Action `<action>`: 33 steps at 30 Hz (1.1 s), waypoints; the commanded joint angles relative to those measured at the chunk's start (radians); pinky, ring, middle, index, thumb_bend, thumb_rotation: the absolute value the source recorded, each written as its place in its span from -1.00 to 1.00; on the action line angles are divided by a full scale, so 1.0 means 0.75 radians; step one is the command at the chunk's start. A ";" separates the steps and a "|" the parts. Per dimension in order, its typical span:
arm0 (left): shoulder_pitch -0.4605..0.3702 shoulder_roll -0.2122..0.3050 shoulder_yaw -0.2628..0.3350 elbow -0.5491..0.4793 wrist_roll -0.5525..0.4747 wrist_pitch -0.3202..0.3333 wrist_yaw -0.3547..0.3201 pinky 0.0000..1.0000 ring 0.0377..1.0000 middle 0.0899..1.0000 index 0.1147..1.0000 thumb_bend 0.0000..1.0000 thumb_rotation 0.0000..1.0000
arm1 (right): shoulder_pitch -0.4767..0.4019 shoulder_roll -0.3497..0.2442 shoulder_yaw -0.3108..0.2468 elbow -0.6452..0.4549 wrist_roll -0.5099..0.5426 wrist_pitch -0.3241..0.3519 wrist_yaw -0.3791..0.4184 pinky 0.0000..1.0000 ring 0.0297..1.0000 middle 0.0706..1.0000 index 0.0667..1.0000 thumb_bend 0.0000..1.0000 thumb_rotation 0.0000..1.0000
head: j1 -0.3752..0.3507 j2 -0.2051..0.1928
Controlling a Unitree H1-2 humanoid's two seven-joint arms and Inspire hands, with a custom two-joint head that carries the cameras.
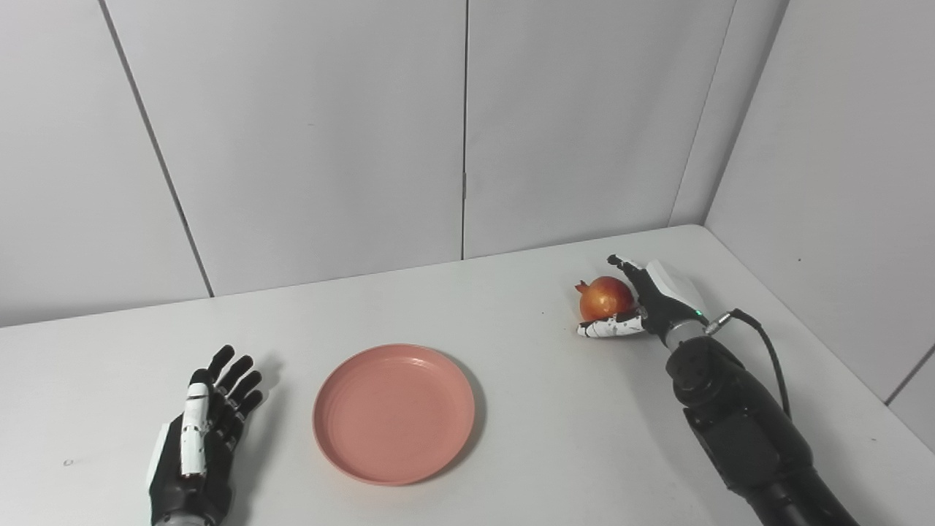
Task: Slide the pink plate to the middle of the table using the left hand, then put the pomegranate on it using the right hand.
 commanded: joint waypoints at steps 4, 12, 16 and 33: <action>0.009 -0.006 0.002 -0.011 -0.003 0.021 0.011 0.78 0.74 0.74 0.72 -0.22 1.00 | -0.074 -0.018 -0.013 0.021 0.025 -0.088 -0.074 0.50 0.63 0.66 0.62 0.84 -0.47 | 0.005 0.002; 0.011 -0.002 -0.002 -0.016 -0.002 0.022 0.001 0.79 0.75 0.75 0.73 -0.23 1.00 | -0.100 -0.002 0.006 0.076 0.046 -0.128 -0.118 0.07 0.20 0.25 0.25 0.66 -0.61 | 0.007 0.009; 0.014 -0.011 -0.002 -0.028 0.004 0.033 0.018 0.79 0.74 0.74 0.71 -0.21 1.00 | -0.106 0.000 0.026 0.098 0.049 -0.137 -0.120 -0.07 0.00 0.08 0.06 0.56 -0.64 | 0.013 0.011; 0.021 -0.024 -0.016 -0.055 0.016 0.055 0.039 0.76 0.74 0.74 0.71 -0.19 1.00 | -0.067 0.043 -0.039 -0.062 0.143 -0.149 -0.149 -0.27 -0.18 -0.11 -0.10 0.03 -0.73 | 0.051 0.018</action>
